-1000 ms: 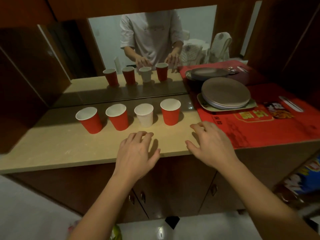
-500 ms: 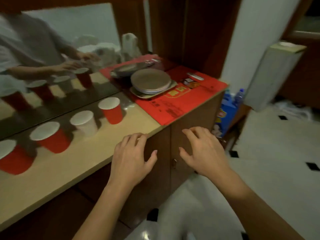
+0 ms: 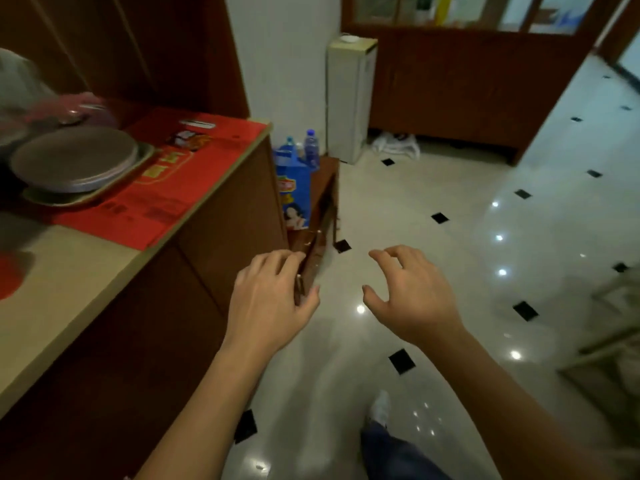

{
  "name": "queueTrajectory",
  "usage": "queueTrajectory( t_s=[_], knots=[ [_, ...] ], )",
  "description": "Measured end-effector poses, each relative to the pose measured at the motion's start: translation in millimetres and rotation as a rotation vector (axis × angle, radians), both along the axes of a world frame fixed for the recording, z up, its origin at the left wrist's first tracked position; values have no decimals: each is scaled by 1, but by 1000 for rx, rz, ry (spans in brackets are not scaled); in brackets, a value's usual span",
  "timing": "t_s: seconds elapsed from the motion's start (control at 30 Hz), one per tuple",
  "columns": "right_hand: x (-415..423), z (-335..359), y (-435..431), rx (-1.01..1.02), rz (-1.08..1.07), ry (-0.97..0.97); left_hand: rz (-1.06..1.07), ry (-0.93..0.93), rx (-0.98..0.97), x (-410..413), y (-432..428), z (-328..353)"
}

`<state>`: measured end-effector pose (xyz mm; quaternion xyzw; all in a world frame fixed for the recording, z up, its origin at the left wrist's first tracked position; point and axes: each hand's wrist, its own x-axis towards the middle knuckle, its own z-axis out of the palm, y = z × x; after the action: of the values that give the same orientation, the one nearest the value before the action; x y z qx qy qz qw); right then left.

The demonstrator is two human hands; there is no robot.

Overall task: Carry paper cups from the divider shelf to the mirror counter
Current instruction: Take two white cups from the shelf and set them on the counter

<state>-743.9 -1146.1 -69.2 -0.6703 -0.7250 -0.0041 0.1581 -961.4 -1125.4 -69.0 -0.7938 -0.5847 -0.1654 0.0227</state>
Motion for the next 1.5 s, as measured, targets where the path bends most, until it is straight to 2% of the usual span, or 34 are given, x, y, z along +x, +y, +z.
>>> queueTrajectory(
  t_s=[0.13,0.27,0.63,1.0,1.23,1.5],
  knots=[
    [43,-12,2,62,-51,18,-97,14,-22,45,27,-13],
    [89,-20,28,20,-143,20,-156,21,-37,95,68,-23],
    [261,-27,160,-10,-290,51,-305,40,-66,277,221,-27],
    [368,-36,266,-18,-366,89,-404,21,-101,395,339,-26],
    [420,-43,364,-27,-398,74,-441,-13,-107,455,443,-38],
    [482,-31,512,-7,-472,35,-522,-53,-72,530,612,-28]
  ],
)
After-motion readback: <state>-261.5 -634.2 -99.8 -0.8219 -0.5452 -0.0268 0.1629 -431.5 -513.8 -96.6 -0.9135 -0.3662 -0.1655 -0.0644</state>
